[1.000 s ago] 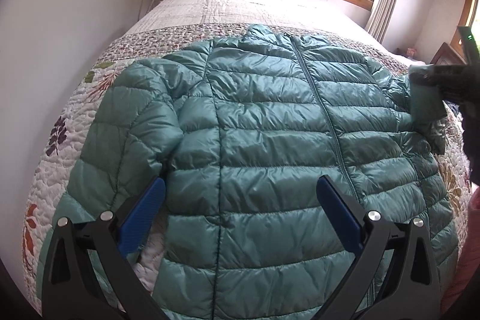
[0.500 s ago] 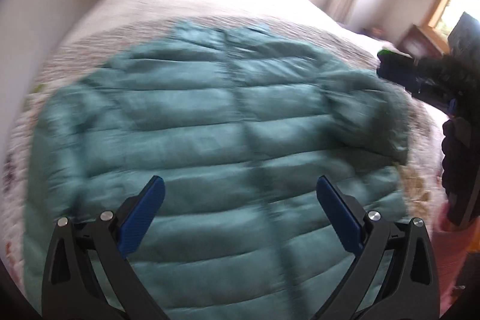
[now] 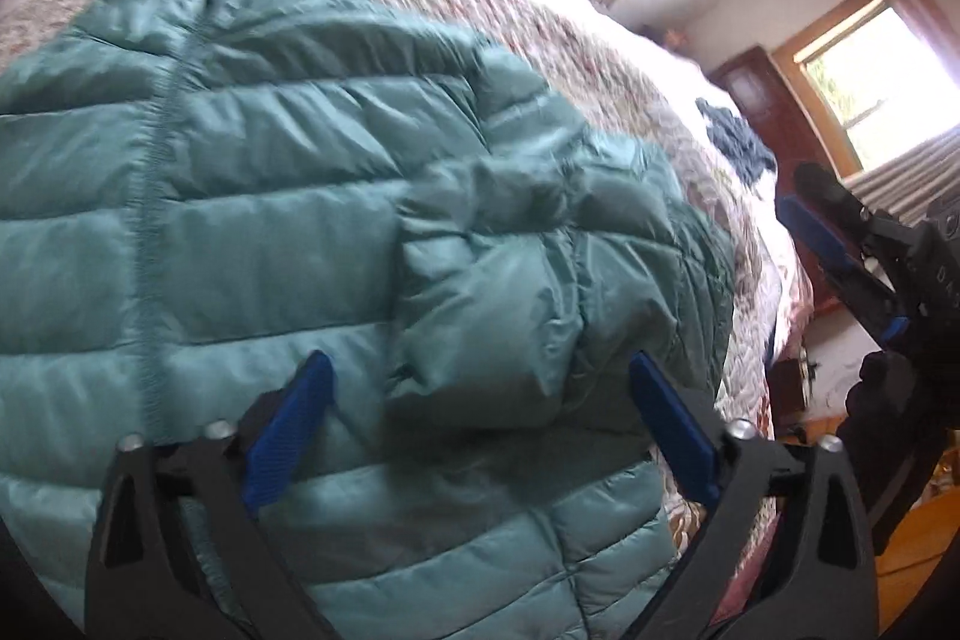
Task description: Fold large clothes
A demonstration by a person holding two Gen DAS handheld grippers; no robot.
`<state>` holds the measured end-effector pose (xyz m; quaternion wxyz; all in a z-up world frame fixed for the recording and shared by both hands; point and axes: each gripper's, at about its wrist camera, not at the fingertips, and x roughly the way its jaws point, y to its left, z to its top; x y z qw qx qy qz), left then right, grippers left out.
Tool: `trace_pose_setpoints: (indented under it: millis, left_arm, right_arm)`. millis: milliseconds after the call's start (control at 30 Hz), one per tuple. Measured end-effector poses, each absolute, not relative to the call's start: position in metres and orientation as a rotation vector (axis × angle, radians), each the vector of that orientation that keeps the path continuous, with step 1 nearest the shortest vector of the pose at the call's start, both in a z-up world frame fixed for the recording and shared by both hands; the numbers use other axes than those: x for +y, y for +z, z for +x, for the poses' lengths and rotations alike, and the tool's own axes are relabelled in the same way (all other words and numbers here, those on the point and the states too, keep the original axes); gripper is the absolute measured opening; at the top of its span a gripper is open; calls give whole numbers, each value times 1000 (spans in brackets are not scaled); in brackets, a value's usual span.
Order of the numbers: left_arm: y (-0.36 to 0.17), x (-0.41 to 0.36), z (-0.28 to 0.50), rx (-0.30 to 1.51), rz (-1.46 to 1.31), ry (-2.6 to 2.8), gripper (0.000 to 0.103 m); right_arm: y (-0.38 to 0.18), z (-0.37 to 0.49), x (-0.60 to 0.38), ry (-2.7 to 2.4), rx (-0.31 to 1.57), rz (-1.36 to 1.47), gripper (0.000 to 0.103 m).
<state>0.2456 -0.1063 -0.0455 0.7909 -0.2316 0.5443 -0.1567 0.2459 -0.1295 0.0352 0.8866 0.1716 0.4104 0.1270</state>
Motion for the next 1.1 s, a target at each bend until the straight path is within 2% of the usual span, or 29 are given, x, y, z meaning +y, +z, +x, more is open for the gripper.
trace_pose_setpoints:
  millis: [100, 133, 167, 233, 500, 767, 900, 1100]
  left_arm:
    - [-53, -110, 250, 1187, -515, -333, 45]
    - [-52, -110, 249, 1177, -513, -336, 29]
    - [-50, -109, 248, 1162, -520, -343, 18]
    - [-41, -104, 242, 1112, -523, -339, 12]
    - [13, -45, 205, 850, -475, -214, 10]
    - [28, 40, 180, 714, -513, 10, 10]
    - [21, 71, 174, 703, -511, 110, 10]
    - [-15, 91, 178, 787, -562, 144, 10]
  right_arm:
    - [27, 252, -129, 250, 872, 353, 55]
    - [24, 252, -131, 250, 875, 354, 55]
    - [23, 252, -131, 248, 877, 356, 55]
    - [22, 253, -134, 238, 876, 355, 55]
    - [25, 252, -145, 248, 846, 408, 55]
    - [17, 258, -157, 292, 830, 505, 55]
    - [-4, 269, -141, 281, 899, 465, 56]
    - [-48, 286, -98, 375, 1062, 424, 56]
